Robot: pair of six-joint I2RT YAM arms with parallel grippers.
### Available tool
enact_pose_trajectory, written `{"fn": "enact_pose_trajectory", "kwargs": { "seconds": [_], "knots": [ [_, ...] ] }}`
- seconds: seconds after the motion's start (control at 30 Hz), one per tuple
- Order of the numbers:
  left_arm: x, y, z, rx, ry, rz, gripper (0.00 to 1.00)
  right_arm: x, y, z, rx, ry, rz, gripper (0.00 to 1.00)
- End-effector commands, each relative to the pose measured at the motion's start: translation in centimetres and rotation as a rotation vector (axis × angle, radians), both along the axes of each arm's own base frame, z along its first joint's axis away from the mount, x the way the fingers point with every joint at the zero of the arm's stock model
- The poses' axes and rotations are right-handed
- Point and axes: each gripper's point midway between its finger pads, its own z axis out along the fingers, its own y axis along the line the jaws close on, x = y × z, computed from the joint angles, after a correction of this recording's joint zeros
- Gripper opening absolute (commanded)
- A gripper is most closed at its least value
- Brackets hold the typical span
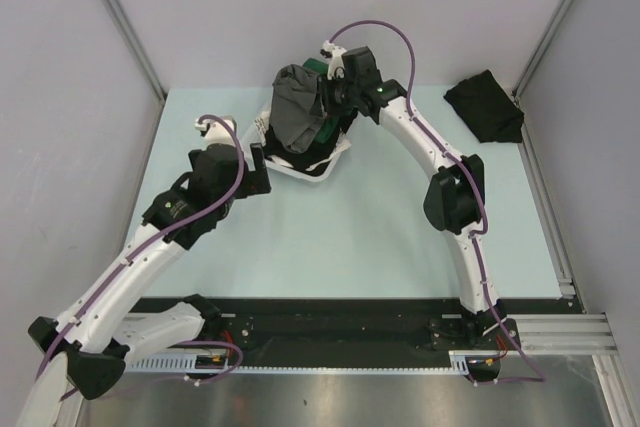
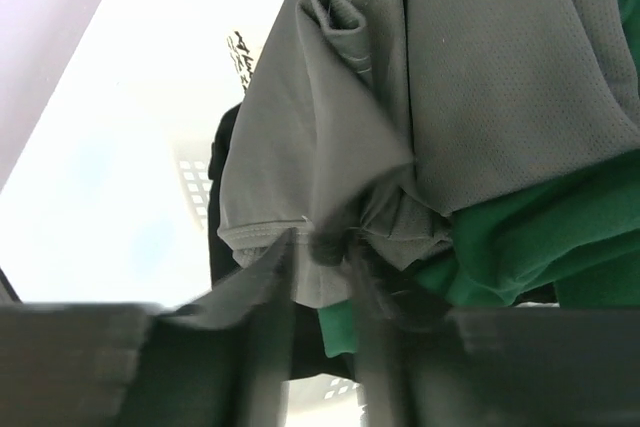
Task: Fold and stack the t-shirts
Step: Grab crumpled tshirt from bin with the right arm
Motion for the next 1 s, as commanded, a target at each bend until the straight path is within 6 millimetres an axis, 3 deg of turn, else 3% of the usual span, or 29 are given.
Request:
{"fn": "enact_pose_trajectory", "kwargs": {
  "seconds": [0.0, 0.17, 0.27, 0.37, 0.4, 0.47, 0.5, 0.6, 0.63, 0.7, 0.73, 0.83, 0.87, 0.93, 0.97],
  "knots": [
    [-0.1, 0.2, 1.5, -0.044, -0.038, 0.02, 0.99, 0.6, 0.7, 2.6, 0.046, -0.068, 0.01, 0.23],
    [-0.1, 0.2, 1.5, -0.047, -0.037, 0.018, 0.99, 0.5, 0.6, 3.1, 0.044, -0.077, 0.009, 0.0],
    [-0.1, 0.1, 1.3, -0.046, -0.034, 0.016, 0.99, 0.3, 0.7, 4.1, 0.053, -0.09, 0.008, 0.0],
    [0.0, 0.0, 1.1, -0.049, -0.032, 0.014, 1.0, -0.9, 0.8, 6.6, 0.076, -0.11, 0.026, 0.0],
    [0.1, -0.2, 1.0, -0.052, -0.032, 0.014, 0.99, -1.6, 0.5, 8.7, 0.093, -0.137, 0.032, 0.0],
    [0.2, -0.3, 0.5, -0.05, -0.025, 0.014, 0.99, -2.8, 0.3, 10.7, 0.098, -0.165, 0.045, 0.0],
    [0.3, -0.4, 0.5, -0.054, -0.027, 0.01, 1.0, -3.9, -0.3, 13.8, 0.12, -0.212, 0.045, 0.0],
    [0.7, -1.0, -0.3, -0.057, -0.015, -0.001, 1.0, -6.0, -1.9, 19.3, 0.162, -0.296, 0.029, 0.0],
    [1.0, -1.2, -0.8, -0.051, -0.003, -0.005, 1.0, -7.7, -3.2, 23.0, 0.199, -0.356, 0.023, 0.0],
    [1.3, -1.6, -1.1, -0.047, 0.001, -0.012, 1.0, -9.5, -4.8, 26.8, 0.245, -0.416, 0.007, 0.0],
    [1.7, -2.0, -1.7, -0.041, 0.018, -0.019, 0.99, -11.7, -6.3, 30.3, 0.289, -0.474, 0.004, 0.0],
    [2.5, -2.8, -2.2, -0.038, 0.025, -0.036, 1.0, -15.1, -8.7, 34.6, 0.38, -0.521, 0.017, 0.0],
    [3.1, -3.3, -2.6, -0.04, 0.028, -0.045, 0.99, -17.2, -10.7, 37.1, 0.425, -0.562, 0.02, 0.0],
    [3.7, -4.0, -2.8, -0.04, 0.028, -0.058, 0.99, -19.7, -11.7, 39.1, 0.498, -0.55, 0.052, 0.0],
    [4.4, -4.6, -3.3, -0.035, 0.03, -0.074, 0.99, -22.2, -12.9, 41.0, 0.525, -0.591, 0.058, 0.0]
  ]
}}
